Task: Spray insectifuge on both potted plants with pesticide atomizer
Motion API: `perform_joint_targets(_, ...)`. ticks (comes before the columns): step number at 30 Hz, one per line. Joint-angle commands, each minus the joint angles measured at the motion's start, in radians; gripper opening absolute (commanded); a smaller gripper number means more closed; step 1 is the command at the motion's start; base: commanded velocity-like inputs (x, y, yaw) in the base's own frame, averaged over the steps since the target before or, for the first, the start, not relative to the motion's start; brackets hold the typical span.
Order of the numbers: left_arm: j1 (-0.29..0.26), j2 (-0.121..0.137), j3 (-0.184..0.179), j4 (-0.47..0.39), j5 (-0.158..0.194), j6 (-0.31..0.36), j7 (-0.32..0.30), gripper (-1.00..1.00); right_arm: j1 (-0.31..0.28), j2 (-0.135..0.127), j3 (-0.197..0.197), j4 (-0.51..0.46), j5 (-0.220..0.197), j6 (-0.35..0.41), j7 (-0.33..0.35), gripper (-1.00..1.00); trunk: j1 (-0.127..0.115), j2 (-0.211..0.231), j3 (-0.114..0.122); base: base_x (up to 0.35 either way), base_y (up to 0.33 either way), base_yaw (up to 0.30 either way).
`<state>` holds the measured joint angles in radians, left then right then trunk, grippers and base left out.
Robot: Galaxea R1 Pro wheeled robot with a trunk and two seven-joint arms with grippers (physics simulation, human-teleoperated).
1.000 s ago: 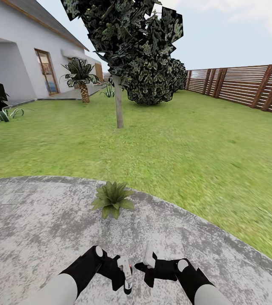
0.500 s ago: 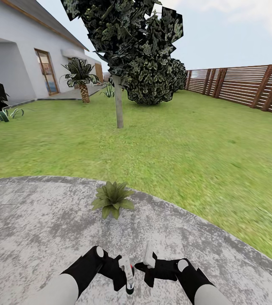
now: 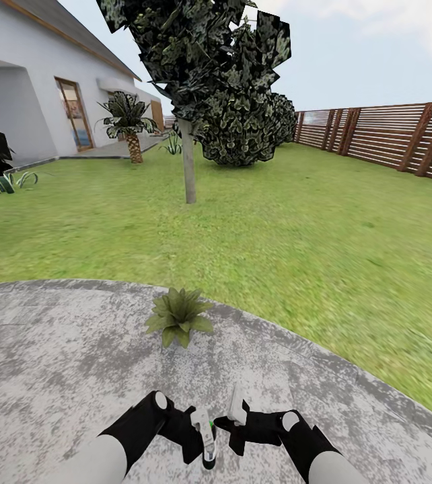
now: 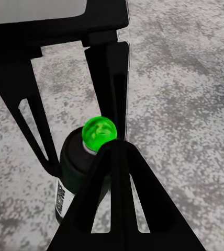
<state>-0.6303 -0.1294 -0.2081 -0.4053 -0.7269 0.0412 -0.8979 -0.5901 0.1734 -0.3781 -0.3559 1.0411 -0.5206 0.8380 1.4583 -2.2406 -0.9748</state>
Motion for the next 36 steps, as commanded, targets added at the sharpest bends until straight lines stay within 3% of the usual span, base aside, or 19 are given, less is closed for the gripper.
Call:
perform_joint_targets(1,0.0,0.002,-0.001,0.0,-0.003,0.004,-0.004,-1.0,-0.001,0.001,-0.008,-0.002,0.007,-0.002,0.006,-1.0,0.0,0.0,-0.001,0.0,0.0,0.0)
perform_joint_targets(5,0.003,0.021,-0.005,0.004,-0.007,0.003,0.001,-1.0,-0.001,0.001,-0.008,-0.002,0.007,-0.002,0.006,-1.0,0.0,0.0,-0.001,0.0,0.0,0.0)
perform_joint_targets(10,0.005,0.107,-0.005,0.005,-0.008,0.002,0.002,-1.0,-0.001,0.001,-0.008,-0.003,0.007,-0.002,0.006,-1.0,0.0,0.0,-0.001,0.0,0.0,0.0)
perform_joint_targets(12,0.004,0.189,-0.005,0.005,-0.007,0.002,0.002,-1.0,-0.001,0.001,-0.008,-0.004,0.007,-0.002,0.006,-1.0,0.0,0.0,-0.001,0.0,0.0,0.0)
perform_joint_targets(14,0.003,0.218,-0.005,0.004,-0.007,0.002,0.002,-1.0,-0.001,0.001,-0.009,-0.005,0.008,-0.002,0.006,-1.0,0.0,0.0,-0.001,0.0,0.0,0.0)
perform_joint_targets(21,0.002,0.258,-0.003,-0.006,-0.008,0.002,0.002,-1.0,-0.001,-0.007,-0.014,-0.008,0.007,-0.003,0.006,-1.0,0.0,0.0,-0.001,0.0,0.0,0.0)
perform_joint_targets(22,0.001,0.281,-0.002,-0.008,-0.007,0.003,0.002,-1.0,-0.001,-0.048,-0.013,-0.007,0.006,-0.003,0.006,1.0,0.0,0.0,-0.001,0.0,0.0,0.0)
perform_joint_targets(25,0.002,0.296,-0.002,-0.009,-0.006,0.003,0.002,-1.0,-0.001,-0.086,-0.013,-0.006,0.007,-0.003,0.006,1.0,0.0,0.0,-0.001,0.0,0.0,0.0)
perform_joint_targets(29,0.002,0.297,0.0,-0.009,-0.006,0.005,0.007,-1.0,0.001,-0.108,-0.015,-0.003,0.007,-0.002,-0.015,1.0,0.0,0.0,-0.001,0.0,0.0,0.0)
perform_joint_targets(32,0.003,0.29,0.04,-0.006,-0.006,0.01,0.042,-1.0,0.004,-0.14,-0.016,0.002,0.005,-0.003,-0.151,1.0,0.0,0.0,-0.001,0.0,0.0,0.0)
perform_joint_targets(34,0.003,0.282,0.105,0.002,-0.004,0.016,0.108,-1.0,0.006,-0.147,-0.017,0.015,0.004,-0.002,-0.274,1.0,0.0,0.0,-0.001,0.0,0.0,0.0)
perform_joint_targets(36,0.003,0.27,0.143,0.004,-0.003,0.021,0.145,-1.0,0.011,-0.148,-0.018,0.045,0.003,0.0,-0.387,1.0,0.0,0.0,-0.001,0.0,0.0,0.0)
